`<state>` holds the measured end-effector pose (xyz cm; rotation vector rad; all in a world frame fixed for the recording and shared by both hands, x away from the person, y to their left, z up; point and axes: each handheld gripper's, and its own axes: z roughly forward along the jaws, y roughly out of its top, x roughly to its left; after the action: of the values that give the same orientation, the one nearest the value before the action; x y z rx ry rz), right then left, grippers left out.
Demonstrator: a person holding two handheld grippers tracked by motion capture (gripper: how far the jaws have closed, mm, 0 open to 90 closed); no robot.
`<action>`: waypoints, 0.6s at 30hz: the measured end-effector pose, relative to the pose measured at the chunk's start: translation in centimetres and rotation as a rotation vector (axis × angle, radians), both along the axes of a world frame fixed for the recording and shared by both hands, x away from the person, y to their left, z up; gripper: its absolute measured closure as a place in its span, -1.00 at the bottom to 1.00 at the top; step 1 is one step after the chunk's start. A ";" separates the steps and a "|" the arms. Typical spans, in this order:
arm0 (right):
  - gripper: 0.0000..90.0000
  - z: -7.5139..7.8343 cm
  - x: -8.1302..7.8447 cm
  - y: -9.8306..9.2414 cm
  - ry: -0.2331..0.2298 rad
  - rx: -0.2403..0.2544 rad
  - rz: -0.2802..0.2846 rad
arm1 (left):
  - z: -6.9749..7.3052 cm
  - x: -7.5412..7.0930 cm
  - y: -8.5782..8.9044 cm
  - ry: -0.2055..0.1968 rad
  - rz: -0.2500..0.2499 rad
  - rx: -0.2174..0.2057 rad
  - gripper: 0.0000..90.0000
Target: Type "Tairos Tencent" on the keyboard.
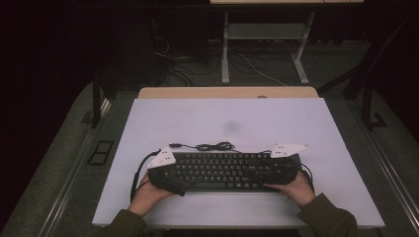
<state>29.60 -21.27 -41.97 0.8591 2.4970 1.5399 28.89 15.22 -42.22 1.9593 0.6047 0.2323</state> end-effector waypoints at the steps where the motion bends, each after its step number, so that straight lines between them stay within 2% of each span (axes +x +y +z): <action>1: 0.42 -0.1 0.0 0.1 -0.003 -0.002 0.005 | 0.0 0.0 0.0 -0.001 -0.002 0.004 -1.00; 3: 0.57 -0.2 -0.1 0.5 0.009 -0.011 0.026 | 0.0 0.0 0.0 0.001 -0.002 0.007 -1.00; 10: 0.83 -0.5 -0.1 1.6 0.016 -0.040 0.058 | 0.0 -0.1 0.0 0.001 -0.003 0.004 -1.00; 12: 0.91 -0.6 -0.1 1.7 0.022 -0.053 0.061 | 0.0 -0.2 -0.1 0.002 -0.004 0.002 -1.00; 13: 0.98 -0.8 -0.1 1.8 0.024 -0.076 0.066 | 0.0 -0.2 -0.1 0.003 -0.004 0.002 -1.00; 18: 0.98 -1.3 -0.1 1.9 0.033 -0.119 0.064 | 0.0 -0.1 -0.3 0.003 -0.008 0.003 -1.00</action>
<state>29.48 -19.42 -43.22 0.8006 2.6329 1.3894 28.74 14.94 -42.21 1.9649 0.5985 0.2260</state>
